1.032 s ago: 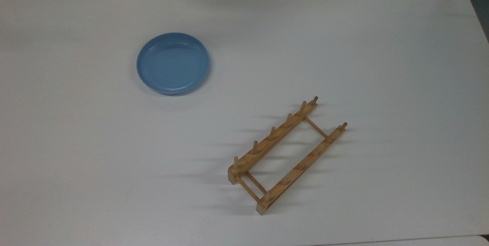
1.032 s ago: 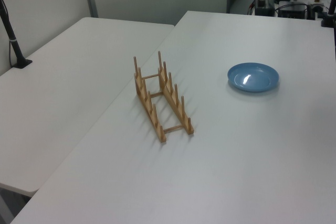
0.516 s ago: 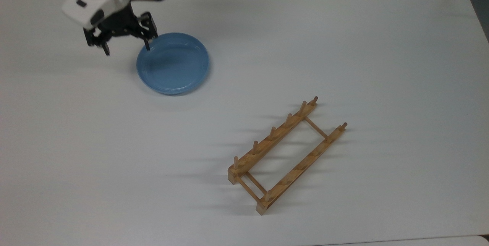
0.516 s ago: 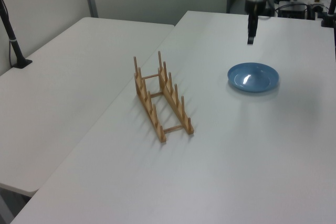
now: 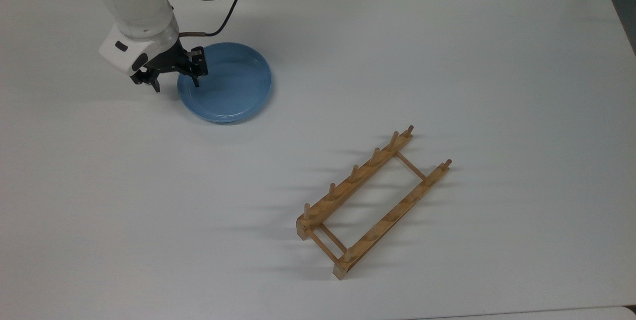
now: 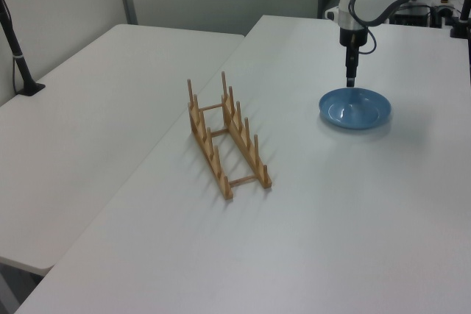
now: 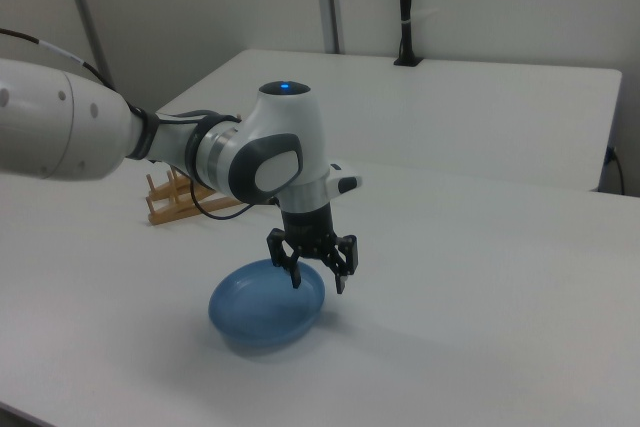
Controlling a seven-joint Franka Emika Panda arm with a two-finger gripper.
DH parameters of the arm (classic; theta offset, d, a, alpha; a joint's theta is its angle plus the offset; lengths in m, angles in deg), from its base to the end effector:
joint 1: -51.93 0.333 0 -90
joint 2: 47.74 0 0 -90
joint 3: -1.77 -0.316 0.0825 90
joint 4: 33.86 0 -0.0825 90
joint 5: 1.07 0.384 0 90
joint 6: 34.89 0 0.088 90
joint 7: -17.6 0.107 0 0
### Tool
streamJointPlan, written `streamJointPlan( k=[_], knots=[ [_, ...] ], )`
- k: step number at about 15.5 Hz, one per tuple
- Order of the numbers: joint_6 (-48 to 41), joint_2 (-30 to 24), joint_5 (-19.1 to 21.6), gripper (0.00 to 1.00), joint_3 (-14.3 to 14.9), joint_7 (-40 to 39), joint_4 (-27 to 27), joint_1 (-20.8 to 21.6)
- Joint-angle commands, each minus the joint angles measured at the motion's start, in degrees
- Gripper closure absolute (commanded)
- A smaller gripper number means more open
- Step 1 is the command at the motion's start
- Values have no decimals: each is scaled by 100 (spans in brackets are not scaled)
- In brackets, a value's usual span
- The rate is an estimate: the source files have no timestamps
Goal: Place plate in plate rack
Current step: 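Move the gripper down to the rim of the blue plate, then close the gripper on the blue plate's rim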
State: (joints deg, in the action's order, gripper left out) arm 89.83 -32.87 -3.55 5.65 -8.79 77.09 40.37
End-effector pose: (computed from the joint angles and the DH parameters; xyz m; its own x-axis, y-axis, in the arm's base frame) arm 0.5846 -0.1614 0.3511 0.9756 0.2155 -0.0408 0.2171 -0.9754 0.0383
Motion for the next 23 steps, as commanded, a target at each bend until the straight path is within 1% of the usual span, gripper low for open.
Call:
streamJointPlan(
  k=[1,5,6,8,10,11,12,13,16,20,23],
  knots=[
    [237,94,-68,25,-10,169,49,-31],
    [369,270,-68,25,-10,195,49,-40],
    [448,297,-68,25,-10,317,49,-31],
    [457,306,-68,45,-10,555,49,-22],
    [466,306,-68,71,-18,582,49,-22],
    [466,297,-33,86,-19,608,40,-22],
    [449,288,-24,98,-19,678,40,-5],
    [422,262,-24,100,-19,731,31,-5],
    [387,200,-24,100,-36,758,-12,13],
    [291,-80,-15,100,-71,784,-161,30],
    [-156,-256,54,100,-185,1047,-722,31]
  ],
)
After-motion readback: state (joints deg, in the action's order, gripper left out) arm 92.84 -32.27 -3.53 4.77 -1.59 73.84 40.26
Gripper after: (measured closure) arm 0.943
